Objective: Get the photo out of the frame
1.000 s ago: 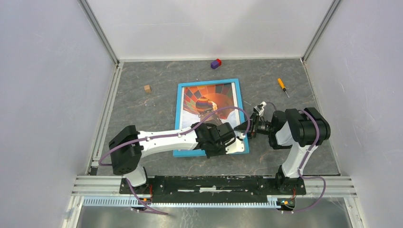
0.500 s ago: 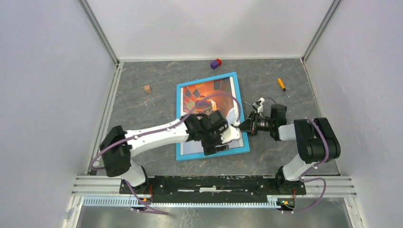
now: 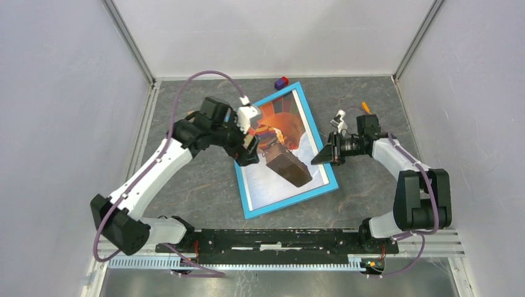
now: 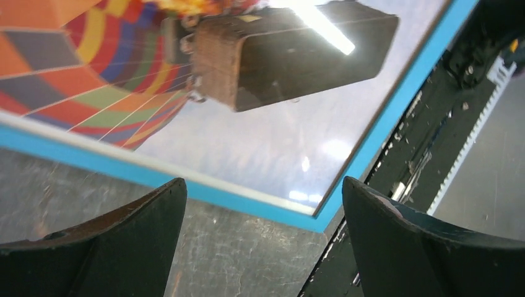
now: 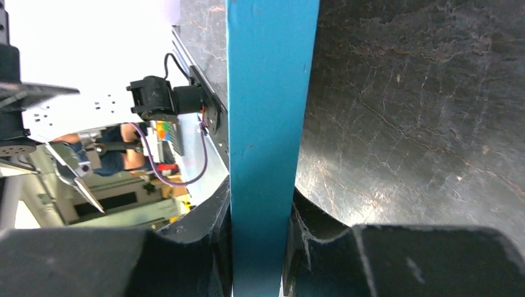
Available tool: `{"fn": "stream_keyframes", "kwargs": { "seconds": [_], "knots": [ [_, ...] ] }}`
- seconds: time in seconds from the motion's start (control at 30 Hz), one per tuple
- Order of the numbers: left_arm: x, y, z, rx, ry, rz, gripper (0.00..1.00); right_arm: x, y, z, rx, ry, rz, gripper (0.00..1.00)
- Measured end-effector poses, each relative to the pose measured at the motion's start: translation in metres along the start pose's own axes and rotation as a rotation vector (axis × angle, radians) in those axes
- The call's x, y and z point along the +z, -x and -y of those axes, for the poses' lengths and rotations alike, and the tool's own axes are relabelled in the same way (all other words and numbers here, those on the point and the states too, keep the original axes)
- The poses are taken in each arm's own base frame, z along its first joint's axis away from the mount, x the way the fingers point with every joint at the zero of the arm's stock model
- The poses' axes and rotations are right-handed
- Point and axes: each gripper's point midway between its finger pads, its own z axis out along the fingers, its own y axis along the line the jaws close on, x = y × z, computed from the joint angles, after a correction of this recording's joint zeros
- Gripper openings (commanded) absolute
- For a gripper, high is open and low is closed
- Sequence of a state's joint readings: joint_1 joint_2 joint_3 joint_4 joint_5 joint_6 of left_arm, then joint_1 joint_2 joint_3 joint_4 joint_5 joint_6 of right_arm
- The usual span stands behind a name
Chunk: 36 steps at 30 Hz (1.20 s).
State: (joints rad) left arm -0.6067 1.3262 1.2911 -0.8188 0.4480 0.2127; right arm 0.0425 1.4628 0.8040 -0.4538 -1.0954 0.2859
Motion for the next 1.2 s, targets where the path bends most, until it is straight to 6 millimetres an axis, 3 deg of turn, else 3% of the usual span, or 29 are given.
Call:
{"fn": "stream_keyframes", "kwargs": {
  "seconds": [0.17, 0.3, 0.53, 0.9, 1.07, 1.2],
  "knots": [
    [-0.040, -0.001, -0.037, -0.137, 0.158, 0.097, 1.00, -0.019, 0.018, -0.022, -0.125, -0.068, -0.011, 0.00],
    [-0.060, -0.010, -0.069, -0.264, 0.266, 0.134, 1.00, -0.037, 0.035, -0.041, -0.263, -0.131, 0.000, 0.00],
    [-0.074, -0.032, -0.106, -0.482, 0.352, 0.174, 1.00, -0.066, 0.061, -0.071, -0.529, -0.235, 0.040, 0.00],
    [-0.099, -0.039, -0.142, -0.655, 0.448, 0.260, 1.00, -0.108, 0.101, -0.124, -1.042, -0.443, 0.135, 0.00],
    [-0.122, -0.055, -0.165, -0.742, 0.531, 0.296, 1.00, -0.112, 0.118, -0.137, -1.242, -0.557, 0.123, 0.00],
    [-0.134, -0.064, -0.176, -0.810, 0.561, 0.325, 1.00, -0.117, 0.109, -0.119, -1.268, -0.681, 0.010, 0.00]
  ]
}}
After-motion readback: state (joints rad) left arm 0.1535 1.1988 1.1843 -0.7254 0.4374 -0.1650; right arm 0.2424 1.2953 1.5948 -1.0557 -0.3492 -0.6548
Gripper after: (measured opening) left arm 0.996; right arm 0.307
